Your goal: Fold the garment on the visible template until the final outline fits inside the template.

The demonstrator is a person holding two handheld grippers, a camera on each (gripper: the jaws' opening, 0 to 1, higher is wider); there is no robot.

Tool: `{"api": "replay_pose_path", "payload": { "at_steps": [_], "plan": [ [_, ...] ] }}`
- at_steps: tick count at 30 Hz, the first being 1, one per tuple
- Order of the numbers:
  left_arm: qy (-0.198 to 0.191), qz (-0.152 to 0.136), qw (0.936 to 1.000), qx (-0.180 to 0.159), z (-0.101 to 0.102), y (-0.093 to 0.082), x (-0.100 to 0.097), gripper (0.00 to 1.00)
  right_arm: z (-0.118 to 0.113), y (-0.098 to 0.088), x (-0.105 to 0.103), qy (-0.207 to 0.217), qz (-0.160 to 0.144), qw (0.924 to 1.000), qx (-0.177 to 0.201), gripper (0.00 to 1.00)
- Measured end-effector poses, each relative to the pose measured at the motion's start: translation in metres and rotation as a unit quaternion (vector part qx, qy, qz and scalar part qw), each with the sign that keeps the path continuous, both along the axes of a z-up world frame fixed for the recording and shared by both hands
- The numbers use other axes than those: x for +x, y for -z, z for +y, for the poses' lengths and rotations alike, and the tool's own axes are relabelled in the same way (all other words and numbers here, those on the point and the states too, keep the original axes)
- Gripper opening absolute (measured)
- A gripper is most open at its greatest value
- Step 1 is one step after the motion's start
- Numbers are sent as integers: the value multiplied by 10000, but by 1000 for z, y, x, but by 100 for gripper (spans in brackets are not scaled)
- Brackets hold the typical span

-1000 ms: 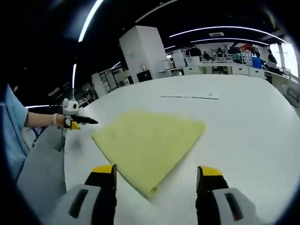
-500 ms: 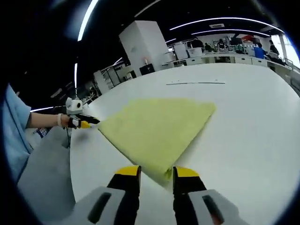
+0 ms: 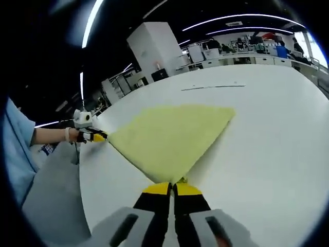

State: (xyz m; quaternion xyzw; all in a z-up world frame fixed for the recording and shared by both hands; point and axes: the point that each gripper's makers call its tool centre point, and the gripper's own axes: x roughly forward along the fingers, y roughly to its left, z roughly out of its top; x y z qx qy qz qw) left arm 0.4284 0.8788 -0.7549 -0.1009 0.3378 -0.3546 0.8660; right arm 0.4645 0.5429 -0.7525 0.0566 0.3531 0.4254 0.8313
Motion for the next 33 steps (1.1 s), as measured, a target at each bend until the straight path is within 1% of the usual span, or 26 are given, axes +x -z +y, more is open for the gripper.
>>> {"api": "replay_pose_path", "payload": {
  "at_steps": [1, 2, 4, 6, 7, 9, 11, 20, 23, 26, 29, 33],
  "plan": [
    [-72, 9, 10000, 21, 2, 1, 1, 3, 0, -1, -1, -4, 3, 10000, 14, 0],
    [-93, -5, 10000, 16, 3, 0, 2, 1, 1, -1, -2, -19, 1, 10000, 14, 0],
    [-141, 80, 9999, -23, 4, 1, 1, 0, 0, 0, -5, -68, 10, 10000, -13, 0],
    [-100, 44, 9999, 69, 4, 1, -1, 0, -1, 1, -8, -102, 33, 9999, -20, 0],
    [-82, 48, 9999, 63, 4, 1, -2, 0, -1, 1, -10, -106, 53, 9999, -7, 0],
    [-49, 179, 9998, 2, 3, 2, -8, 0, -2, 1, -14, -129, 71, 9999, -13, 0],
    [-39, 242, 9997, -1, 3, 4, -16, 0, -5, 3, -18, -135, 90, 9999, -9, 0],
    [-25, 349, 9993, -163, -1, 6, -48, 0, -9, 4, -47, -189, 237, 9995, 122, 0],
    [-53, 381, 9991, -192, -1, 7, -54, 0, -10, 4, -54, -192, 278, 9993, 171, 0],
    [-102, 403, 9988, -246, -1, 5, -60, 0, -10, 5, -60, -202, 289, 9992, 165, 0],
    [-96, 379, 9989, -265, -3, 4, -63, 0, -11, 5, -61, -176, 288, 9993, 179, 0],
    [-127, 443, 9984, -313, -4, 6, -70, 0, -12, 5, -64, -163, 337, 9991, 194, 0]
  ]
}}
